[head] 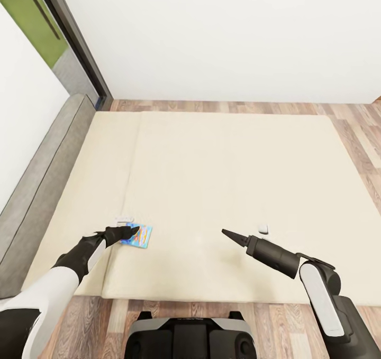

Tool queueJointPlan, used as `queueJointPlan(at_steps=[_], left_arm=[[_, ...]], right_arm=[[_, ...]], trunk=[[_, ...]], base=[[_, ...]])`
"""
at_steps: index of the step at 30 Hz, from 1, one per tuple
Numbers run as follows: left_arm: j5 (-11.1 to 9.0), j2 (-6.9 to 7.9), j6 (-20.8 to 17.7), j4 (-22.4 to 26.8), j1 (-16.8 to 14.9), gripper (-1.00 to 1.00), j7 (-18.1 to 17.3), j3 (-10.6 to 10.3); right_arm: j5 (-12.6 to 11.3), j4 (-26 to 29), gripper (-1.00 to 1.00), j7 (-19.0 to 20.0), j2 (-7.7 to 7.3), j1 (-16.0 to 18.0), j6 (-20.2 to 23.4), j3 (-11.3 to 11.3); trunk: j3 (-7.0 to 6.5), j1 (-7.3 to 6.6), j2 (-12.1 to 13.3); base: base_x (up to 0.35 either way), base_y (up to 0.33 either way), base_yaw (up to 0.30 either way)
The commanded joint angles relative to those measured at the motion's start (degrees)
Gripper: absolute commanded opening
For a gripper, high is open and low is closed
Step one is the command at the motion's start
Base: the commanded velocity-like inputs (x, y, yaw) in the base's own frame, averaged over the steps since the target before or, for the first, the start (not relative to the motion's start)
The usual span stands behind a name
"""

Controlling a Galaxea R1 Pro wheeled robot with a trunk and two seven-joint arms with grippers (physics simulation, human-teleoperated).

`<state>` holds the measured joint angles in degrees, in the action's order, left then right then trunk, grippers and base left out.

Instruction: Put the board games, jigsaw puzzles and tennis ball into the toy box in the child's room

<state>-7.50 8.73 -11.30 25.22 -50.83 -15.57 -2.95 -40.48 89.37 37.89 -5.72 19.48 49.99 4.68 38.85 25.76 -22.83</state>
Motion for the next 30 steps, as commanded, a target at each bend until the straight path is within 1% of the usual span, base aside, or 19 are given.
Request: queueJointPlan(at_steps=[1, 16, 22, 30], left_arm=[[-0.6, 0.06, -0.4, 0.1, 0.0, 1.0, 0.0, -0.3], [-0.7, 0.11, -0.4, 0.5, -0.1, 1.0, 0.3, -0.4], [-0.7, 0.07, 1.4, 0.5, -0.1, 1.0, 0.6, -0.4], [-0.7, 0.06, 2.3, 0.7, -0.2, 1.0, 0.6, -0.4]], right_arm=[[0.0, 0.0, 1.0, 0.1, 0.01, 0.0, 0.3, 0.1], [0.0, 0.0, 1.0, 0.2, 0.0, 0.0, 0.3, 0.1], [0.0, 0.0, 1.0, 0.2, 0.0, 0.0, 0.3, 0.1], [0.1, 0.0, 1.0, 0.2, 0.01, 0.0, 0.3, 0.1]], trunk=[[0.15, 0.03, -0.1], [1.55, 0.03, -0.1], [2.11, 0.03, -0.1], [2.87, 0.03, -0.1]], base=[[0.0, 0.0, 0.0], [0.0, 0.0, 0.0], [0.0, 0.0, 0.0], [0.0, 0.0, 0.0]])
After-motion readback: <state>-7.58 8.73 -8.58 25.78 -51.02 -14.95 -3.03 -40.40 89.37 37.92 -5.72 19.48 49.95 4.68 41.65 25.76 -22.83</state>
